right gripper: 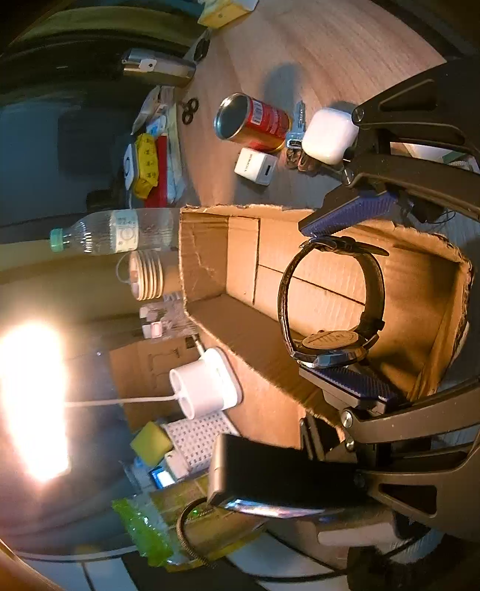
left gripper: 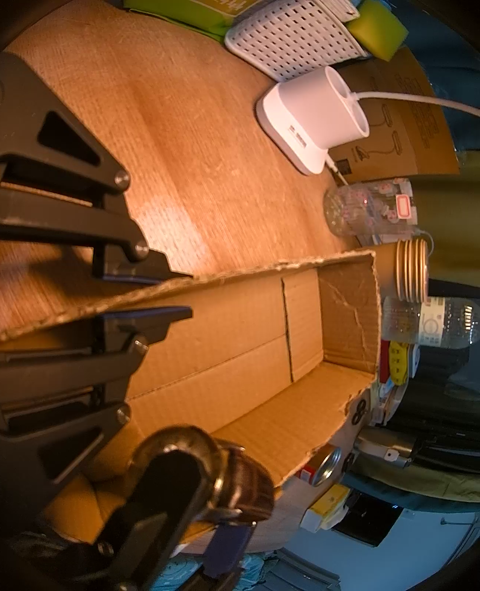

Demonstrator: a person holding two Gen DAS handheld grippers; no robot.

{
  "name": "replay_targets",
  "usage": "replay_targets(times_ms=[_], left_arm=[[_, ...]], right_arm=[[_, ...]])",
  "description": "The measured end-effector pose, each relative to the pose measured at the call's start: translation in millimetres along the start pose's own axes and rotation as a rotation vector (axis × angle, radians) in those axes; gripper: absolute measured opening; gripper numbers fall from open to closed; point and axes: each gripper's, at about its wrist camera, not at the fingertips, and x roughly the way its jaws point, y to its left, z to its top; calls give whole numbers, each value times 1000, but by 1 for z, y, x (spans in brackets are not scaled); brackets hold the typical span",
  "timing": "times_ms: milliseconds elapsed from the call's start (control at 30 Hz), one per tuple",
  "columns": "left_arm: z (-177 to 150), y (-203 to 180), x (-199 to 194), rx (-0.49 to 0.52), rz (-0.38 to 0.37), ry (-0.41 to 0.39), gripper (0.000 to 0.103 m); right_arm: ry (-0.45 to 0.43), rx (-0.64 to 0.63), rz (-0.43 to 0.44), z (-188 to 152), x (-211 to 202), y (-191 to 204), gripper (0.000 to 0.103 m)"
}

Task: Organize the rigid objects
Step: 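Lift the wristwatch with the right gripper and carry it over the box, then lower the wristwatch into the box and open the right gripper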

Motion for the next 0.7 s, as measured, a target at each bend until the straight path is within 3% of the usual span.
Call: replay_targets(times_ms=[367,700], left_arm=[[1,1,1,6,-4,3,13],[1,0,1,6,-2,4,13]], right_arm=[[67,-30,-2,-3,-3,2,73],[37,-6,32,0,-9,-3,74]])
